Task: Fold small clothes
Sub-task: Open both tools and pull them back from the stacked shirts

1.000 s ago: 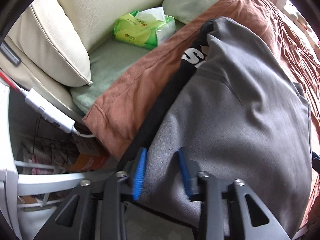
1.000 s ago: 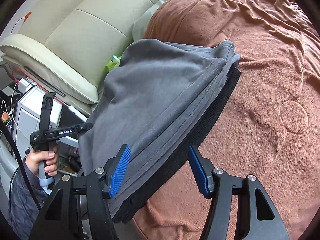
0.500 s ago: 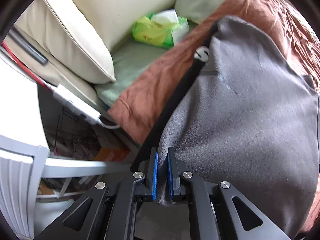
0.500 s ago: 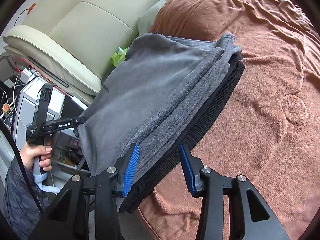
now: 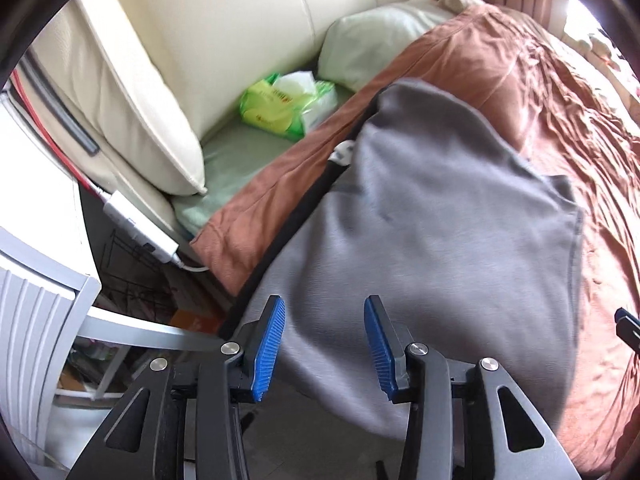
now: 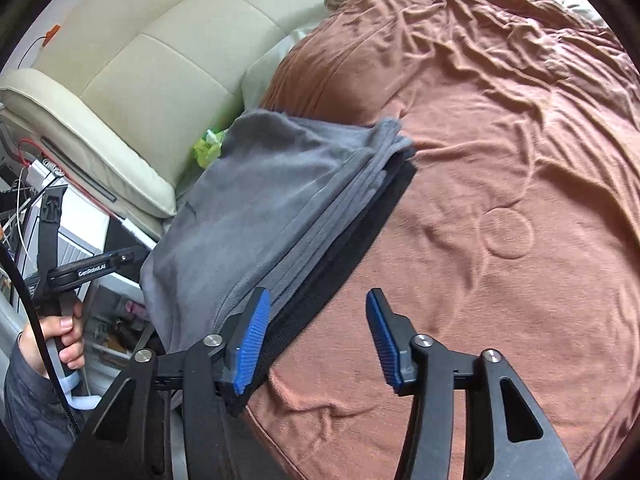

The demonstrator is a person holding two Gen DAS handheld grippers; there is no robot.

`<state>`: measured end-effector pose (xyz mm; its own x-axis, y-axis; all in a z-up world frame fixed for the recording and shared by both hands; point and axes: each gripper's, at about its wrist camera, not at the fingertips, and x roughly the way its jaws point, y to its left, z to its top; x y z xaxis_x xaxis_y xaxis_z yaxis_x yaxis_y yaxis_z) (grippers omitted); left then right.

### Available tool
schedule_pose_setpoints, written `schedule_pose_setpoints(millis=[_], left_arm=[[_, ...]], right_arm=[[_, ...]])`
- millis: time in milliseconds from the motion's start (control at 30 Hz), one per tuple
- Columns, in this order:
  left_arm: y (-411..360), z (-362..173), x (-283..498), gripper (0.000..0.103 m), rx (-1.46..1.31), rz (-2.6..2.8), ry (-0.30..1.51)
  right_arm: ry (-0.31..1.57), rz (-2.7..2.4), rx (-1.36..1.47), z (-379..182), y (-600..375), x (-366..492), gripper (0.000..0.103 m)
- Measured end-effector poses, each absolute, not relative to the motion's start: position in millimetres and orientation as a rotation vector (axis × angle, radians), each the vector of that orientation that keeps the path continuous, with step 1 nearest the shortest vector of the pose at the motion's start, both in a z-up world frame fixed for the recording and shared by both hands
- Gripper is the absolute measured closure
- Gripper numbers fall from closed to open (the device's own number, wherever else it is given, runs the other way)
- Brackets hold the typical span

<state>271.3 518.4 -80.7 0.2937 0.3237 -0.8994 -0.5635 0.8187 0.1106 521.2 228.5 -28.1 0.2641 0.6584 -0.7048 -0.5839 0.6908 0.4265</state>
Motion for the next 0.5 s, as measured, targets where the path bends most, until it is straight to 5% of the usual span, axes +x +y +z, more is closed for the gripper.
schedule_pose_setpoints(millis=[167,300,500], left_arm=[[497.9,-69.1,274.4,0.052,-0.245,0.572,1.08],[476.0,-59.0,275.9,0.043,-0.227,0.542,1.039],[440.1,-41.5,273.4,0.015,-0.207,0.485,0.959]], right_arm=[[0.938,0.758,0.081,-7.0,204.8,511.7,0.024],[0.899,0.694,0.069,9.6,185.2,500.3,0.016],[0.825,0.619,0.046,35.7,155.4,474.5,0.0]])
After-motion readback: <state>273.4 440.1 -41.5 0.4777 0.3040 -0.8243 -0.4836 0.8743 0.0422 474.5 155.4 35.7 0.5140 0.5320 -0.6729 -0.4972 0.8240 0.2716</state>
